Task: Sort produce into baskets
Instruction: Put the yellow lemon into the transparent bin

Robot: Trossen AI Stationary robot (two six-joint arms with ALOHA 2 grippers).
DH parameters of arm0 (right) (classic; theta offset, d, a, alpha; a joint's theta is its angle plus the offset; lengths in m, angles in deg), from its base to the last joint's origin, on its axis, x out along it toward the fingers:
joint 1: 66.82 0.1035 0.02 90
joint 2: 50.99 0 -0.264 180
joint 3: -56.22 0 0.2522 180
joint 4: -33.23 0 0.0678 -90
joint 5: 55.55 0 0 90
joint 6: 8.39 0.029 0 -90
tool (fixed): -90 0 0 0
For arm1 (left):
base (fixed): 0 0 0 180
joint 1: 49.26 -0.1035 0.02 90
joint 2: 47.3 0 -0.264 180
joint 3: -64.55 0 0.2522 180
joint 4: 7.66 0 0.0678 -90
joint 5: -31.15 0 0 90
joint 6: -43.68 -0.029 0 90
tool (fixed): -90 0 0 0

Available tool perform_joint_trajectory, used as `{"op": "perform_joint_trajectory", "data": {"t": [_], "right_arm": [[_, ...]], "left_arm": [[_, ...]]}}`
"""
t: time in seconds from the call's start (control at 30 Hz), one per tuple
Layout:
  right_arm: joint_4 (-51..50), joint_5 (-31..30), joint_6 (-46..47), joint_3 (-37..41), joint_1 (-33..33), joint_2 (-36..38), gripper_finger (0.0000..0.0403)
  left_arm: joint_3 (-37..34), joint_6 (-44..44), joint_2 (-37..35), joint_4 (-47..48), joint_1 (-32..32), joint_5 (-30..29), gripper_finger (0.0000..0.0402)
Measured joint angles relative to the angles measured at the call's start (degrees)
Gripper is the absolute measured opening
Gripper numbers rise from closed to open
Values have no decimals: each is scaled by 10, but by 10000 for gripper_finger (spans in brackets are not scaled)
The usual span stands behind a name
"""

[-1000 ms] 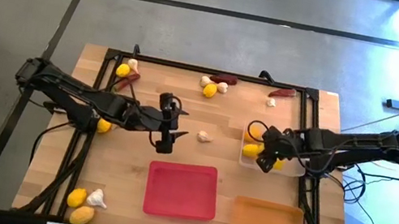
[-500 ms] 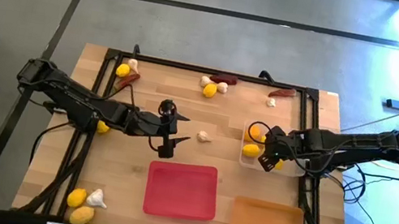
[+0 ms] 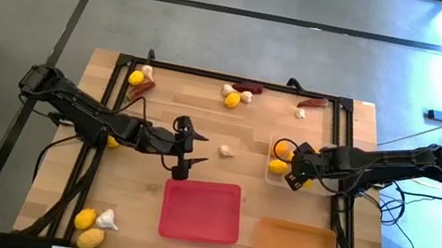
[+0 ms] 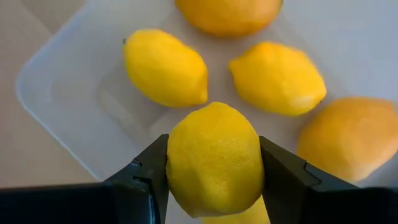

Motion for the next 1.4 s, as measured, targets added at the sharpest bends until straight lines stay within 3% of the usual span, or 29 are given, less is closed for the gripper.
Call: {"op": "perform_joint_trajectory", "data": {"t": [0.47,0.7,0.8,1.1,1.4], "right_arm": [[54,4,40,58,0,0,179],[58,-40,39,81,0,0,181],[58,-34,39,85,0,0,203],[48,-40,36,70,0,2,317],[-11,-110,-26,-65,0,16,326]], "left_arm": [[0,0,0,-11,-5,-1,278],[0,9,0,-11,-5,-2,278],[0,9,0,-11,-5,-2,278],[0,4,0,-10,-5,-2,278],[5,-6,-37,3,-5,-18,278]]}}
